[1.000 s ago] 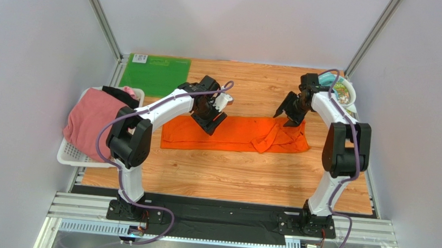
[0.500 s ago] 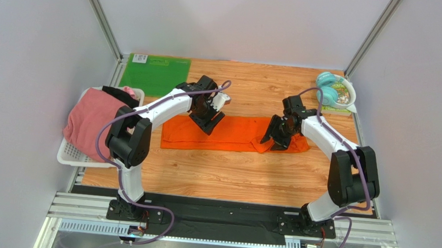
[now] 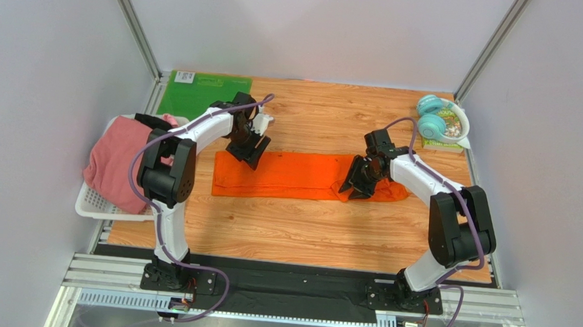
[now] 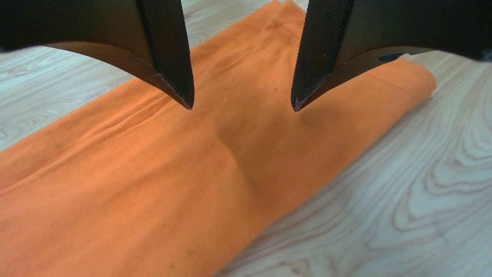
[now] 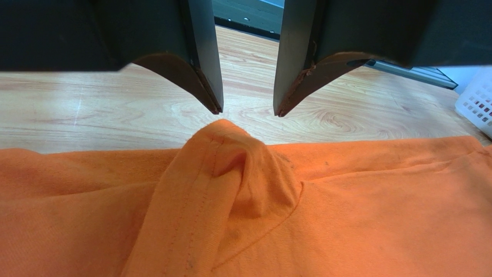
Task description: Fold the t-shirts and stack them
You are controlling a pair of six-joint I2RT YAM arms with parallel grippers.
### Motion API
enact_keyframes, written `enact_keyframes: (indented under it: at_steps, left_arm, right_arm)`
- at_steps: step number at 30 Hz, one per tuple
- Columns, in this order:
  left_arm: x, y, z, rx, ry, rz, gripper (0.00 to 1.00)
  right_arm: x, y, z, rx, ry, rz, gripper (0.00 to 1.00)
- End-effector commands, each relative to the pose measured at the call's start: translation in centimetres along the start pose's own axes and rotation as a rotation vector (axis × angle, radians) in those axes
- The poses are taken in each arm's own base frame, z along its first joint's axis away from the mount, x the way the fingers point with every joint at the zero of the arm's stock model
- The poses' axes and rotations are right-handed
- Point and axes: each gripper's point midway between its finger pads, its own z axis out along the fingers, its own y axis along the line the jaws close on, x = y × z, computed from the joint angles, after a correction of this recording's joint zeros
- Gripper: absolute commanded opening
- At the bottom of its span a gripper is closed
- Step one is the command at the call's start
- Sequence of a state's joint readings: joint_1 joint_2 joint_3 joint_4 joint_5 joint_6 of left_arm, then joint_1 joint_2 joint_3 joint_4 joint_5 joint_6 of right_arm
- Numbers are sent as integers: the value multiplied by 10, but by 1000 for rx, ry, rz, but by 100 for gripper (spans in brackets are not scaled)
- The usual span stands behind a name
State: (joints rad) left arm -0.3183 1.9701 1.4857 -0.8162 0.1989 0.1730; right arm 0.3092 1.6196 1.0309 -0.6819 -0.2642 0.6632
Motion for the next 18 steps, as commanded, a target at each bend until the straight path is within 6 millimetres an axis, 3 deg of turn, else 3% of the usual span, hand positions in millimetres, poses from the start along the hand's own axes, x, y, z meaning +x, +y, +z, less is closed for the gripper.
enact_keyframes:
  at_steps: [1, 14, 18]
  left_arm:
    - [3, -8, 0, 40, 0, 7, 69]
    - [3, -6, -2, 32, -1, 15, 69]
    - [2, -7, -3, 32, -7, 15, 69]
  right_arm:
    - [1, -1, 9, -11, -2, 15, 42]
    - [8, -7, 26, 1, 28, 33, 41]
    - [9, -8, 29, 2, 31, 41, 35]
